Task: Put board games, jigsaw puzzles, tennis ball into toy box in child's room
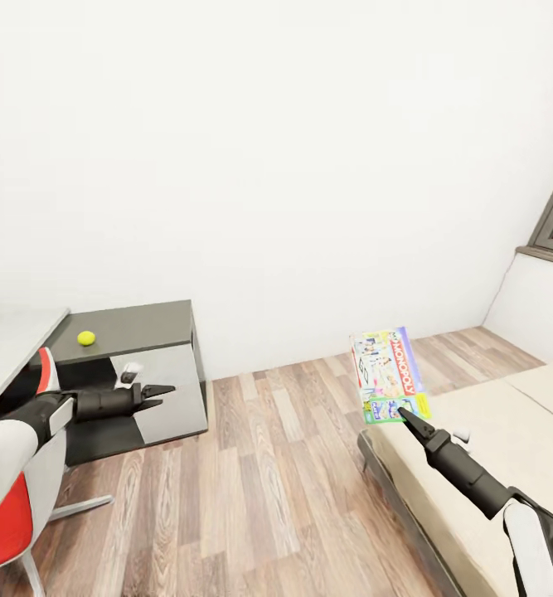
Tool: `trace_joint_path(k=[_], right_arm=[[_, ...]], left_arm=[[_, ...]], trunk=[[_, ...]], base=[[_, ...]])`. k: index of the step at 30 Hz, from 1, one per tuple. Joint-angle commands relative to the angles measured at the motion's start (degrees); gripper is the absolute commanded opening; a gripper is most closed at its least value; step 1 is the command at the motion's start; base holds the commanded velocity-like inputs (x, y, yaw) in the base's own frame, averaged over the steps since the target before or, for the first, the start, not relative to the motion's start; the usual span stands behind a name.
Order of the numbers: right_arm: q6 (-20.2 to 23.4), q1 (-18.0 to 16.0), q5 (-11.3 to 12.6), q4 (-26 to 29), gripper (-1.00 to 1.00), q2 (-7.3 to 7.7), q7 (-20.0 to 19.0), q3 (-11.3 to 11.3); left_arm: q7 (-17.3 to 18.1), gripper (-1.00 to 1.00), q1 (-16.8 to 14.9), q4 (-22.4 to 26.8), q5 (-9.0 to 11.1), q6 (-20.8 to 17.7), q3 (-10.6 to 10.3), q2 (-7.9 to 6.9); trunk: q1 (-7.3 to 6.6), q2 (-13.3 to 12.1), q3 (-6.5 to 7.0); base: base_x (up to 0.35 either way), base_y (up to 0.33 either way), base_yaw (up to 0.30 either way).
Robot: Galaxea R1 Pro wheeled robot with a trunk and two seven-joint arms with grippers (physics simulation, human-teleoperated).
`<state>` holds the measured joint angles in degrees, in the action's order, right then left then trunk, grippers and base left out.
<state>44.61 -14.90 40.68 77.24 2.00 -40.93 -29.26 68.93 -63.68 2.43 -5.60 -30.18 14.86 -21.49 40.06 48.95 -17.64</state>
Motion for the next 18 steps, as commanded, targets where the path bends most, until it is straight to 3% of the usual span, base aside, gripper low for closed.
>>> trace_joint_path(k=[1, 12, 18], right_arm=[[0.4, 0.0, 0.3, 0.0, -1.00, -0.02, -0.1, -0.1], [0.4, 0.0, 0.3, 0.0, -1.00, 0.02, -0.1, -0.1], [0.4, 0.0, 0.4, 0.0, -1.00, 0.03, -0.1, -0.1]], left_arm=[[0.2, 1.00, 0.0, 0.0, -0.6, -0.5, 0.5, 0.03], [0.1, 1.00, 0.0, 0.0, -0.6, -0.5, 0.4, 0.04], [0.1, 1.00, 0.0, 0.0, -0.6, -0.5, 0.4, -0.03]], trunk=[[-0.22, -0.4, 0.11], [-2.63, -4.8, 2.08], [-2.63, -4.8, 2.08]], base=[[0.000, 0.000, 0.292], [0.000, 0.000, 0.292], [0.000, 0.000, 0.292]])
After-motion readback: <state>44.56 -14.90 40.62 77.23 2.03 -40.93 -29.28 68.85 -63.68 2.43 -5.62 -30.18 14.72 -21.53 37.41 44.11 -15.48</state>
